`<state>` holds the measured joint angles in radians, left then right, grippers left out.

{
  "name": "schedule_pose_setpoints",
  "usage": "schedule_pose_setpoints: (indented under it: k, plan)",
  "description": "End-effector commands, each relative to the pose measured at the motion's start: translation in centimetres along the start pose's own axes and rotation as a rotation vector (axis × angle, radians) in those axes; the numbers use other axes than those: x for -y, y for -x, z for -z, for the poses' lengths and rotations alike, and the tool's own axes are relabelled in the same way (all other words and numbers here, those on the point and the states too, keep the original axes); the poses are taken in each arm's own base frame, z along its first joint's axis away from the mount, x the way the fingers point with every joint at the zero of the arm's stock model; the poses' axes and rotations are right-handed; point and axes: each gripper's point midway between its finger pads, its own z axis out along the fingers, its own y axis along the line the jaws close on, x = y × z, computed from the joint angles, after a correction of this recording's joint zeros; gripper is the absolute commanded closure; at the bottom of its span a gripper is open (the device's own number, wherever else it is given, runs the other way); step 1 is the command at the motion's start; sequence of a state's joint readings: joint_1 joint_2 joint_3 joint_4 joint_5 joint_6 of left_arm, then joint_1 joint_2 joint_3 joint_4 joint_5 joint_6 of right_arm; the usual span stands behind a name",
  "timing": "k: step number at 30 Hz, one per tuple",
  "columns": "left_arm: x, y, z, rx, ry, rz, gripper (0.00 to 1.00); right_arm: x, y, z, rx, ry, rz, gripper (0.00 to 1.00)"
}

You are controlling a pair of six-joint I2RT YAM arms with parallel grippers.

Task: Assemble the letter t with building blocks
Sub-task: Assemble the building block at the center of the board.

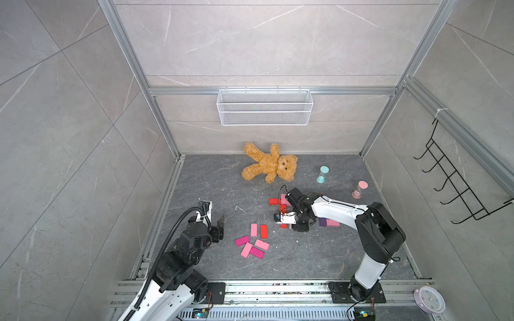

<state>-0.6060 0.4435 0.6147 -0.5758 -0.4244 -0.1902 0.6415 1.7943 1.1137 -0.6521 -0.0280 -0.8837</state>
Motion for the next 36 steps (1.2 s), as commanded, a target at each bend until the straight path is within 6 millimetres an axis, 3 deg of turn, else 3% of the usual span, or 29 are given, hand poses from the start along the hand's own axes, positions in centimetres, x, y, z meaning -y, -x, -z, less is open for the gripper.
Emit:
schedule_pose_setpoints:
  k: [1,36]
  plan:
    - [-0.1,0.7,0.2,0.03,0.005,0.005,0.22,-0.5,0.5,-0.1,0.01,0.042,-0.019,0.75]
    - [-0.4,0.7,0.4,0.036,0.014,0.017,0.21,-0.4,0.5,-1.7,-0.02,0.06,-0.027,0.72]
